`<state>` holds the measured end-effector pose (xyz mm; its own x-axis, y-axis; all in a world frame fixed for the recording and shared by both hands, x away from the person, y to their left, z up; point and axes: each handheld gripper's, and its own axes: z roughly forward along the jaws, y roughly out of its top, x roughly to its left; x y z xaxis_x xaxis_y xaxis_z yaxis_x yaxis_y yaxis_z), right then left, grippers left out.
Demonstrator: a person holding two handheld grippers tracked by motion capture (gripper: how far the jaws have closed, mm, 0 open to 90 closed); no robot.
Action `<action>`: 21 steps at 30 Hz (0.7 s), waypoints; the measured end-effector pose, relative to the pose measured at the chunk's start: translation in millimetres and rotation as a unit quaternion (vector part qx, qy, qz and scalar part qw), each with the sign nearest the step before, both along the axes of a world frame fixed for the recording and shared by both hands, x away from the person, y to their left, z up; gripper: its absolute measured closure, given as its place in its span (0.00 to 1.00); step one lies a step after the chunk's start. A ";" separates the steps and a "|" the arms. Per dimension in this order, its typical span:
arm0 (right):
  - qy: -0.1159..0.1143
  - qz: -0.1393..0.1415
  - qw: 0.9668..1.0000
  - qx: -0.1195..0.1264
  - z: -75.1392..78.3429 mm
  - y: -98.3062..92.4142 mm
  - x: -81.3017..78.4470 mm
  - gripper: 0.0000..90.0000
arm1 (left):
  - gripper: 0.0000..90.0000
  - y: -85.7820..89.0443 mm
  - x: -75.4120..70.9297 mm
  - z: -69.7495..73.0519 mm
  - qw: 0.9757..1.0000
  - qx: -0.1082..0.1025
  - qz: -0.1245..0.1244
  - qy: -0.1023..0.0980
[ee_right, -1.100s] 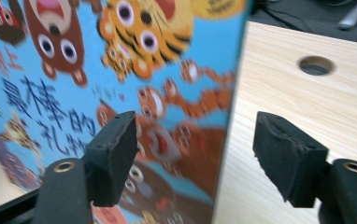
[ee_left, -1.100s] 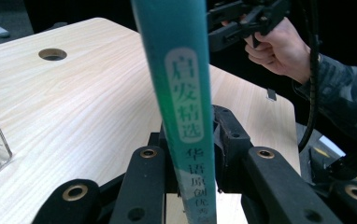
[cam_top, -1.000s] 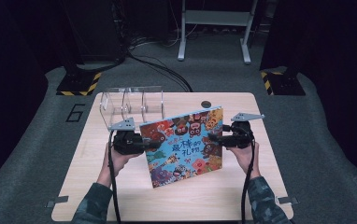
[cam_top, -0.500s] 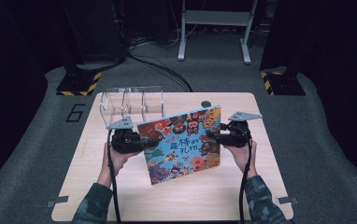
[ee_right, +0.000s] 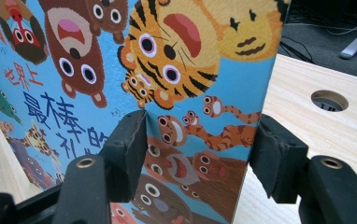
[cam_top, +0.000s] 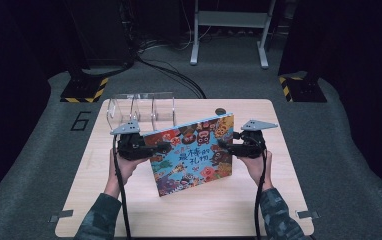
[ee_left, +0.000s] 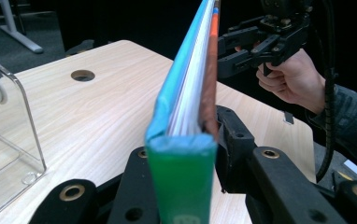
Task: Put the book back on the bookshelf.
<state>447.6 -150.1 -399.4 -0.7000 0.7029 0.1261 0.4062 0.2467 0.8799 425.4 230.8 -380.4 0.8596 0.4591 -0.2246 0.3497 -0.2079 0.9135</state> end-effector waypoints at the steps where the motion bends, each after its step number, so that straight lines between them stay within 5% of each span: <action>1: 0.000 -0.001 1.000 0.001 -0.1 0.1 0.0 0.44 | 0.82 -0.2 0.0 0.1 1.000 -0.001 0.002 0.001; 7: -0.003 -0.004 1.000 -0.001 0.5 1.3 -0.4 0.45 | 0.81 1.3 1.7 1.6 1.000 -0.021 0.007 0.002; 14: -0.004 -0.005 1.000 -0.002 1.4 3.7 -1.4 0.44 | 0.81 0.9 0.4 9.6 1.000 -0.011 0.008 -0.001; 21: -0.007 -0.005 1.000 -0.006 2.2 6.2 -2.1 0.44 | 0.82 -0.7 0.2 19.3 1.000 -0.024 0.009 -0.007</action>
